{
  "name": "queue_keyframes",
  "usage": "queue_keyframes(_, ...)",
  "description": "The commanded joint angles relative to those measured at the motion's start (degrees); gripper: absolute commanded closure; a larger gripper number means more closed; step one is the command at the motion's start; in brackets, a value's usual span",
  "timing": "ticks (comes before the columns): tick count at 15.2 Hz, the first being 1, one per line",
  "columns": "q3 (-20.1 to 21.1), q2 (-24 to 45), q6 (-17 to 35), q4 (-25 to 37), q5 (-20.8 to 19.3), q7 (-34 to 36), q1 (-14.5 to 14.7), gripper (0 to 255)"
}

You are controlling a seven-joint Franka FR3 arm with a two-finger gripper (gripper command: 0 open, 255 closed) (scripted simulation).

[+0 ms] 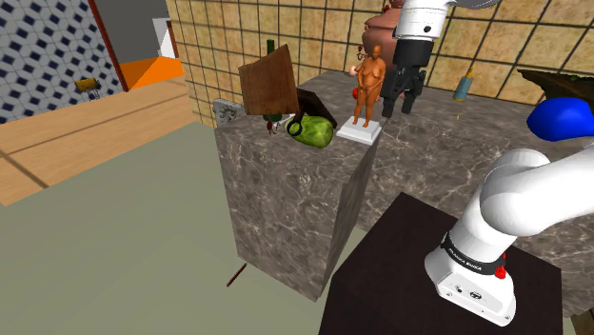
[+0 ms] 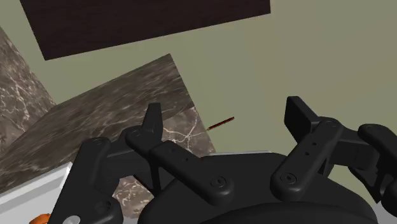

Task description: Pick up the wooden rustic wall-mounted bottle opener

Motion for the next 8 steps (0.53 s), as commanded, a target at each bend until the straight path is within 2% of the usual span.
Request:
queue_keyframes(1,0.00,0.00,0.00,0.00,0.00,0.00,0.00,0)
queue_keyframes(5,8.89,4.99,6.96,0.95,0.25,13.76,-2.18,0)
queue_keyframes(8,15.25,10.44,11.35,3.28,-1.23,24.41,-4.49,0)
